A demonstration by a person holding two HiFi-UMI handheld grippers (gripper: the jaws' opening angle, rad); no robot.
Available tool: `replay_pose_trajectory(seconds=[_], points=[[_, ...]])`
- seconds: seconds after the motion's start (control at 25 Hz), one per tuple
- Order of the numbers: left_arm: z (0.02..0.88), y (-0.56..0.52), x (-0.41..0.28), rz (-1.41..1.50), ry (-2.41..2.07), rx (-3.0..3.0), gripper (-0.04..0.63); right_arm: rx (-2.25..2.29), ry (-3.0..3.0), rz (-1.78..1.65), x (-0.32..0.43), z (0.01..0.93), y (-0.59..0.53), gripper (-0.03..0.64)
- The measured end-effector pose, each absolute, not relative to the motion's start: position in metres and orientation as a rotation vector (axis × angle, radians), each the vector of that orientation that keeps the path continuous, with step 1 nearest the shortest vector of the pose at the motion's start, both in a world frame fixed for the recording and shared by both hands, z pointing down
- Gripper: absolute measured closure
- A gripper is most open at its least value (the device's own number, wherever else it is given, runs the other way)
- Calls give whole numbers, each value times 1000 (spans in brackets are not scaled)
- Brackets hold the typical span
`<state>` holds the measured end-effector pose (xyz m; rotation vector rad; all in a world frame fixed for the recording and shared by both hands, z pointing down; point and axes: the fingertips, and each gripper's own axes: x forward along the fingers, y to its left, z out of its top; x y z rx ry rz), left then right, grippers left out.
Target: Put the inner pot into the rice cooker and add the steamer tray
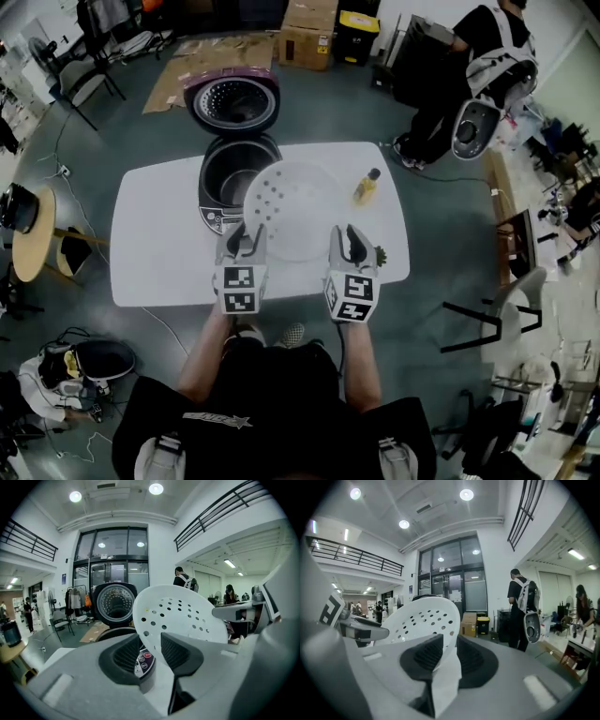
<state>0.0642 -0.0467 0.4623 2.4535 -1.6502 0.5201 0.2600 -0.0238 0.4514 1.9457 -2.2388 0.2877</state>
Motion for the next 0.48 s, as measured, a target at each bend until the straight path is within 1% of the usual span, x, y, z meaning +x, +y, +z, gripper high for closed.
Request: replay_pose_trajectory(seconds=[0.48], points=[[445, -92, -18, 504, -1787, 2368, 445, 1831, -2352, 239, 178, 435, -88, 520]])
